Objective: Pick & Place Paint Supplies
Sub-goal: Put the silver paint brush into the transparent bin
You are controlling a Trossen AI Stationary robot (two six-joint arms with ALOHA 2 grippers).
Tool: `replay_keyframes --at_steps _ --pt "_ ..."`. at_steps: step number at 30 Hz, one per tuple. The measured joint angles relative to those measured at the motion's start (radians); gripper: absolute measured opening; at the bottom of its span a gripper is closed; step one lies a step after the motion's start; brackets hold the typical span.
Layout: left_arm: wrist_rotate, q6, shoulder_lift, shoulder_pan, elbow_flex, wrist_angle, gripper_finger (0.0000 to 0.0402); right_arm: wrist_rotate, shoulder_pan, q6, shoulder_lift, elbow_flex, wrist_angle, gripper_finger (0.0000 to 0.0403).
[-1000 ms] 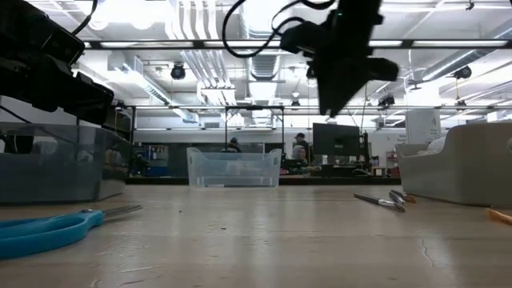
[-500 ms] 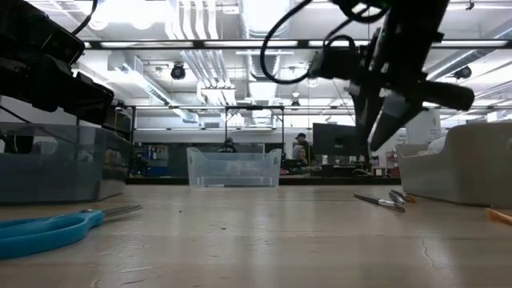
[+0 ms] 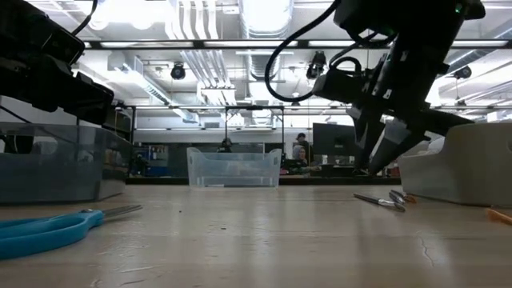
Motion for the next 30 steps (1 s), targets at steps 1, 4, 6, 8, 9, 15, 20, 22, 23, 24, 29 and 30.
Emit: replay_keyframes --at_steps 1,4,6,8,9,15,20,22,23,24,29,30 --pt "0.000 0.000 0.000 0.000 0.000 0.000 0.0051 0.000 -0.001 0.000 0.000 0.000 0.000 0.0084" --pt "0.000 0.000 0.000 0.000 0.000 0.000 0.0051 -0.003 -0.010 -0.012 0.000 -0.001 0.003 0.0084" --pt "0.000 0.000 0.000 0.000 0.000 0.000 0.0051 -0.004 -0.020 -0.020 0.000 -0.001 0.002 0.0084" --pt "0.000 0.000 0.000 0.000 0.000 0.000 0.0051 -0.007 -0.033 -0.027 0.000 0.003 -0.012 0.0084" --pt "0.000 0.000 0.000 0.000 0.000 0.000 0.0051 -0.008 -0.042 -0.041 0.000 0.010 -0.024 0.0084" --pt "0.000 0.000 0.000 0.000 0.000 0.000 0.0051 -0.113 -0.098 -0.170 0.000 0.120 -0.146 0.0084" --pt "0.000 0.000 0.000 0.000 0.000 0.000 0.0051 -0.208 -0.130 -0.232 0.000 0.187 -0.226 0.0084" --pt "0.000 0.000 0.000 0.000 0.000 0.000 0.0051 -0.263 -0.143 -0.263 0.000 0.189 -0.229 0.0084" --pt "0.000 0.000 0.000 0.000 0.000 0.000 0.0051 -0.288 -0.149 -0.290 0.000 0.189 -0.227 0.0084" --pt "0.000 0.000 0.000 0.000 0.000 0.000 0.0051 -0.311 -0.155 -0.321 0.000 0.188 -0.223 0.0084" --pt "0.000 0.000 0.000 0.000 0.000 0.000 0.0051 -0.372 -0.179 -0.468 0.000 0.182 -0.211 0.0084" --pt "0.000 0.000 0.000 0.000 0.000 0.000 0.0051 -0.375 -0.182 -0.473 0.000 0.182 -0.211 0.0084"
